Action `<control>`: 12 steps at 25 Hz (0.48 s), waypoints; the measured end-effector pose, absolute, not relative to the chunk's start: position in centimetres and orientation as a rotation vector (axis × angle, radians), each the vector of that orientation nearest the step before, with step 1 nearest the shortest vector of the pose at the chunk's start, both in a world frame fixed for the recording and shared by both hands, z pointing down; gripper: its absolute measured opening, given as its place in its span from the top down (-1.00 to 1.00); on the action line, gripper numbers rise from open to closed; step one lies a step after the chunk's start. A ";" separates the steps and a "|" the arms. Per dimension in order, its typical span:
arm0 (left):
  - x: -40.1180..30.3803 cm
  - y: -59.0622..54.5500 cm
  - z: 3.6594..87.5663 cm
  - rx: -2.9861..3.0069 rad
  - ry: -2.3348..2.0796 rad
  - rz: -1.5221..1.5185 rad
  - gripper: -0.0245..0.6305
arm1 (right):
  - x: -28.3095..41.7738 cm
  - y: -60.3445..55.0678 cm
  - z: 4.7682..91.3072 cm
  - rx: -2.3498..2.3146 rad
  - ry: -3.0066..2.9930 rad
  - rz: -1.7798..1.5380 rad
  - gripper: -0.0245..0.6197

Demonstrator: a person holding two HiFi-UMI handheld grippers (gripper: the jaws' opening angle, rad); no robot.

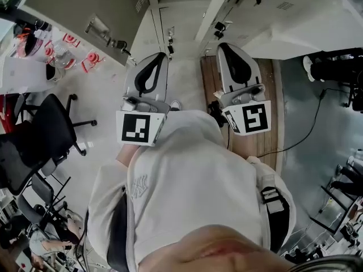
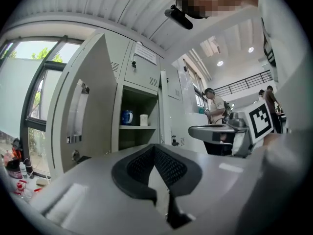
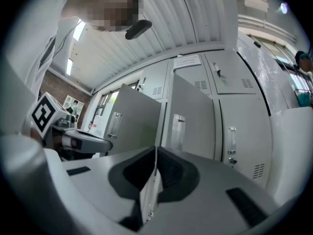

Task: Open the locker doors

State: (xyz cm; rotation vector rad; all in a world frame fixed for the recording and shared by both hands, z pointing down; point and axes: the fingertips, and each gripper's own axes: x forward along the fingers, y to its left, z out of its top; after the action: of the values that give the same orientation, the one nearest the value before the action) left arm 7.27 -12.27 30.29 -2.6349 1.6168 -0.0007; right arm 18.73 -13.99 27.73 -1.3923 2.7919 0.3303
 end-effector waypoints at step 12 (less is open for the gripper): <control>4.3 -11.2 30.9 -2.577 1.733 -0.014 0.92 | 12.2 -10.5 31.8 -1.171 2.896 0.093 0.87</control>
State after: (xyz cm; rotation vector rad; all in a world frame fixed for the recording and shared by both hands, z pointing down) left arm 4.28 -11.21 30.89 -2.5771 1.7329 -0.0141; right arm 12.19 -10.46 31.82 -1.1714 2.8960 0.0930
